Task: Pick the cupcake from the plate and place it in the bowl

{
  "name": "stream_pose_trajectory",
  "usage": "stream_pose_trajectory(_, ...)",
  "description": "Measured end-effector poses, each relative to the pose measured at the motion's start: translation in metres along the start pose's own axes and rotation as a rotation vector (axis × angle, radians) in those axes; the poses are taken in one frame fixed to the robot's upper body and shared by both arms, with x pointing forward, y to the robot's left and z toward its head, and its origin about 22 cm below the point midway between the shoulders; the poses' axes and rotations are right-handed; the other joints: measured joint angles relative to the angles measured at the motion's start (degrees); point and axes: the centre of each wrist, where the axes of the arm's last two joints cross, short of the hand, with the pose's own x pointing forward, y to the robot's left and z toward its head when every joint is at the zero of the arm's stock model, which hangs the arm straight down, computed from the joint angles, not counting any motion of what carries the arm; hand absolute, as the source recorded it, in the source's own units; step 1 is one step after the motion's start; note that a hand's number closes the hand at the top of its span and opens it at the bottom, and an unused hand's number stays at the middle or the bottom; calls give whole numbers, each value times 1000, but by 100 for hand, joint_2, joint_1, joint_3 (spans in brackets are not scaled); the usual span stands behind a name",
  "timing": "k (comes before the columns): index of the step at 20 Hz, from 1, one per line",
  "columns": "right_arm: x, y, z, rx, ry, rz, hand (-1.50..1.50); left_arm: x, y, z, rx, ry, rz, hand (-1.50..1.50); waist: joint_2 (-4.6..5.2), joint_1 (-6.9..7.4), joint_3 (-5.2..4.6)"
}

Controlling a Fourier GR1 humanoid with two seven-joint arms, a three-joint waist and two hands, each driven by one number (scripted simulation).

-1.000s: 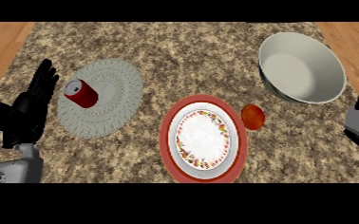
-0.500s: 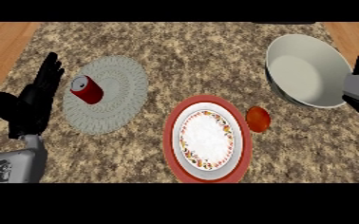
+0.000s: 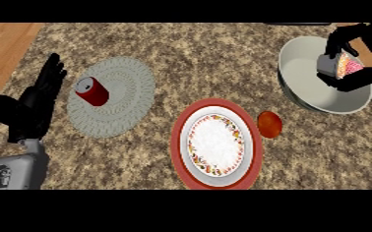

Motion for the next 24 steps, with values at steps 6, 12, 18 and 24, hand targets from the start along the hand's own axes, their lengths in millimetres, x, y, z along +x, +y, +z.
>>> stream_pose_trajectory(6,-23,17,-5,119,157,124,-150,4,-10,2,-20,-14,7,0,49,126,1)
stream_pose_trajectory(12,-44,24,-4,241,209,81,-150,10,-18,-2,-32,-21,9,0,77,173,11)
stream_pose_trajectory(18,-56,21,5,157,189,-194,-150,8,-14,-1,-30,-27,9,0,99,196,20)
stream_pose_trajectory(24,-62,-5,15,-66,231,-500,-150,6,-11,-2,-29,-22,12,0,115,169,26)
